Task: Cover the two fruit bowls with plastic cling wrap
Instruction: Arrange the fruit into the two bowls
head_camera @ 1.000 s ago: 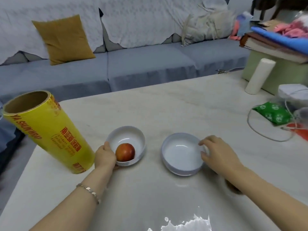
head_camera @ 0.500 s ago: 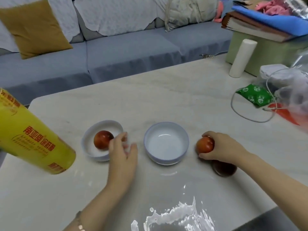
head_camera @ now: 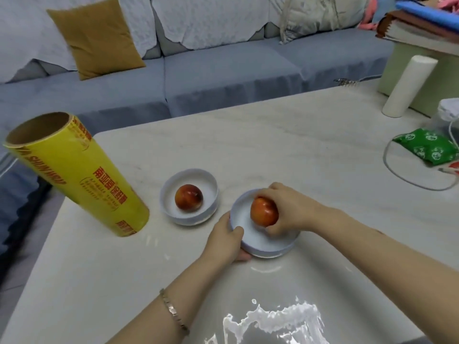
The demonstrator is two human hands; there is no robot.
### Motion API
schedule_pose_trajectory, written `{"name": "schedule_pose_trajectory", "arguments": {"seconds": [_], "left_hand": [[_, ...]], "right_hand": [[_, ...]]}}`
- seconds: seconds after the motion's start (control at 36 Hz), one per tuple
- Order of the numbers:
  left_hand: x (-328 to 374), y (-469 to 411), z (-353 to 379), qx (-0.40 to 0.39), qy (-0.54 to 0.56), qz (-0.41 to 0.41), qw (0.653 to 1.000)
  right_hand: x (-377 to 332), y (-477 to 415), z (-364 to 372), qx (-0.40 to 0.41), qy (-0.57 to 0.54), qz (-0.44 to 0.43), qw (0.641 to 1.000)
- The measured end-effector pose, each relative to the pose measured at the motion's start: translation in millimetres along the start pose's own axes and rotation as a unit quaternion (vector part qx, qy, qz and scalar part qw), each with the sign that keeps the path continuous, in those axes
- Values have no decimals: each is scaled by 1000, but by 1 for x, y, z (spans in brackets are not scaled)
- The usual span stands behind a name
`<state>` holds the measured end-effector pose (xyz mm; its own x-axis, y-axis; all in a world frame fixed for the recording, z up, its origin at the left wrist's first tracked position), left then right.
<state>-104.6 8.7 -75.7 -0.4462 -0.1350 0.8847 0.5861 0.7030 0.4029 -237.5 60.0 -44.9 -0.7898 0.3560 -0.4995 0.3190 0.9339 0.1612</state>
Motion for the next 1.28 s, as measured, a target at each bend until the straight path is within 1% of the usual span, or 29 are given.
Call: {"name": "schedule_pose_trajectory", "arguments": {"seconds": [0.08,0.17,0.19,0.22,0.28,0.33,0.39,0.44,0.5,0.53,0.58,0.64,0.67,0.69,0.72,0.78,0.83,0.89,0.94,1.0,1.06,1.14,1.19,1.28], "left_hand": [[-9,3,-15,5,-10,6,1000],[-16,4,-26,16,-40,15,999],[-14,6,-28,23,-78,43,996],[-9,9,-30,31,-138,87,986],[4,15,-27,51,-274,189,941],[17,17,-18,57,-347,267,897],[24,12,-3,35,-413,325,850],[26,4,9,29,-459,350,816],[22,-5,15,10,-503,326,800],[19,-8,16,5,-506,321,801],[18,-11,13,17,-466,337,818],[18,-11,9,34,-422,333,842],[17,-11,8,35,-404,324,855],[16,-10,7,36,-390,317,864],[15,-9,7,39,-377,313,871],[15,-9,6,46,-358,303,882],[13,-9,2,59,-332,288,896],[11,-9,-1,68,-313,275,906],[11,-9,-2,71,-311,271,908],[12,-8,-2,75,-312,273,907],[14,-5,-2,82,-306,276,907],[16,-2,-2,87,-301,286,906],[18,-1,-2,82,-303,293,903],[19,-2,0,76,-312,299,899]], "right_hand": [[-23,-10,24,-32,5,-45,998],[-36,-14,40,-40,-6,-71,997],[-36,-14,42,-36,-15,-68,997],[-33,-14,43,-32,-32,-61,997],[-24,-10,41,-27,-63,-39,997],[-15,-1,35,-11,-88,-29,996],[-7,13,22,33,-113,-35,992],[8,32,5,106,-97,-18,989],[30,51,-13,165,-41,20,985],[43,60,-19,174,-11,48,984],[73,77,-28,137,50,145,979],[101,95,-29,50,106,265,957],[112,103,-27,4,125,308,943],[118,109,-23,-31,131,334,933],[121,113,-19,-48,127,344,929],[125,115,-14,-36,109,345,932],[125,112,-15,0,93,336,937],[118,105,-23,71,48,315,945],[97,94,-37,157,-29,256,954],[65,81,-47,198,-83,173,961],[30,64,-48,186,-86,84,975],[-6,39,-27,104,-46,-10,993],[-17,26,-10,54,41,-38,997],[-23,12,5,37,190,-58,979]]}}
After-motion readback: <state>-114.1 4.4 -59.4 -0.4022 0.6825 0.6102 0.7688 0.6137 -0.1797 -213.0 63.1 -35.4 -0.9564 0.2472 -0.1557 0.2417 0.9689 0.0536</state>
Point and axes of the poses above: each hand's wrist, its own y-axis away from the middle knuckle, its own z-axis out of the palm, x = y × z, the point moved 6 cm from there along -y, towards the middle knuckle, and after that the axes turned 4 degrees about x, right-handed, at the moved point
